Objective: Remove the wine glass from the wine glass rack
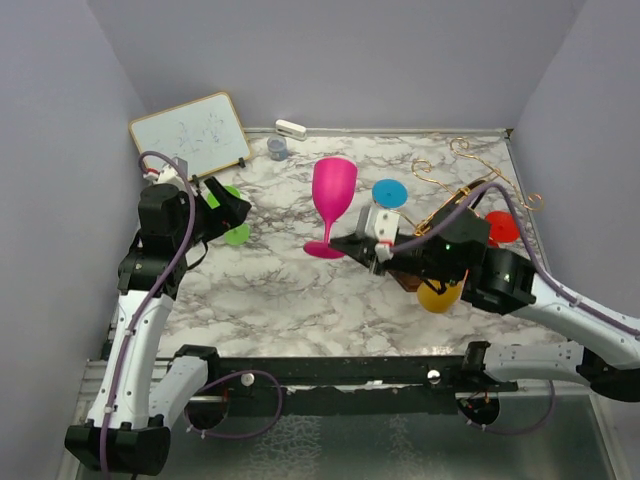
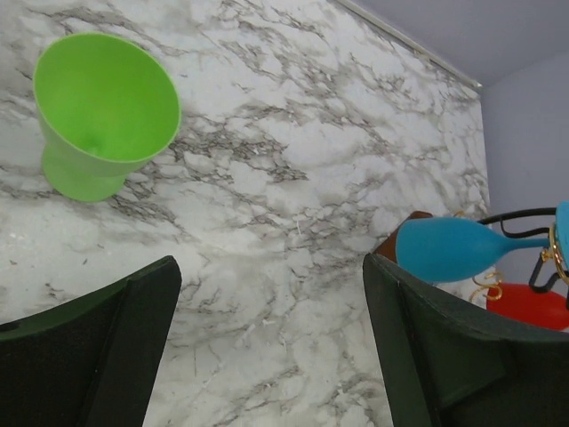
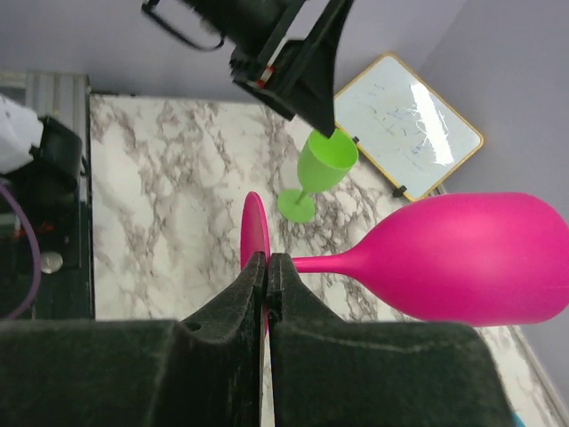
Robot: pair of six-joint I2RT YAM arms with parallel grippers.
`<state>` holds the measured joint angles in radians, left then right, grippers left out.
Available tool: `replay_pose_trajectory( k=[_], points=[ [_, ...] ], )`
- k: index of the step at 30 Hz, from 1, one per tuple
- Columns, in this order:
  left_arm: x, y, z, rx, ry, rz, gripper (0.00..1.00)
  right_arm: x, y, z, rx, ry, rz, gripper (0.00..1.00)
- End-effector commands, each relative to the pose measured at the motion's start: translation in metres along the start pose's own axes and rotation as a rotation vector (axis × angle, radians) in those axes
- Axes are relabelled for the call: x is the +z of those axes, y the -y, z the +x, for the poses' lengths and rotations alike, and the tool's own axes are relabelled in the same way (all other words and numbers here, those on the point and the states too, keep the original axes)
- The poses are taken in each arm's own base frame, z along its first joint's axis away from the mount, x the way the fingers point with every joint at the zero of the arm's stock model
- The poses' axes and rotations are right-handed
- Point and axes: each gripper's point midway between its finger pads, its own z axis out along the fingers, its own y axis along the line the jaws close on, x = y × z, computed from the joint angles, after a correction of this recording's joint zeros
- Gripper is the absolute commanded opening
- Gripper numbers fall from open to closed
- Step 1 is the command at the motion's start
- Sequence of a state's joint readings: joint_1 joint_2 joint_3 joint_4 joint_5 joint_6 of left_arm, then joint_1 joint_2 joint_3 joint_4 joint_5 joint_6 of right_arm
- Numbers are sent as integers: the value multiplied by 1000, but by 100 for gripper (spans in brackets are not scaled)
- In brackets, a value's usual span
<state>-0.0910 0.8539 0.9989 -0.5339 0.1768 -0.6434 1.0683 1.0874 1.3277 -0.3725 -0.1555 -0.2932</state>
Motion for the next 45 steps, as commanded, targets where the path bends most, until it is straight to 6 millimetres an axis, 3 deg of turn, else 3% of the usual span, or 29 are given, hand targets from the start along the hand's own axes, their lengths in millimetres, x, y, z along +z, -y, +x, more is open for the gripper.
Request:
replay_pose_trajectory(
  k=[1, 4, 7, 14, 20, 29, 39, 45],
  points=[
    [-11, 25, 26, -75, -170, 119, 85, 2, -44, 68, -256, -199, -13, 1],
    [-21, 36, 39, -77, -245, 187, 84, -1, -80, 108, -448, -311, -17, 1],
    [-33, 42, 48, -59, -295, 225, 84, -9, -95, 135, -608, -371, 25, 1],
    [-55, 45, 77, -50, -427, 288, 84, -17, -107, 137, -844, -311, 105, 1],
    [-53, 48, 90, -82, -472, 340, 84, -12, -131, 165, -1071, -319, 68, 1],
    [-57, 59, 85, -81, -466, 390, 84, -7, -149, 182, -1161, -333, 14, 1],
    [-60, 59, 99, -97, -515, 442, 84, 9, -166, 206, -1270, -388, -24, 1],
    [-60, 52, 111, -91, -553, 440, 83, 19, -170, 205, -1311, -387, 15, 1]
  ],
)
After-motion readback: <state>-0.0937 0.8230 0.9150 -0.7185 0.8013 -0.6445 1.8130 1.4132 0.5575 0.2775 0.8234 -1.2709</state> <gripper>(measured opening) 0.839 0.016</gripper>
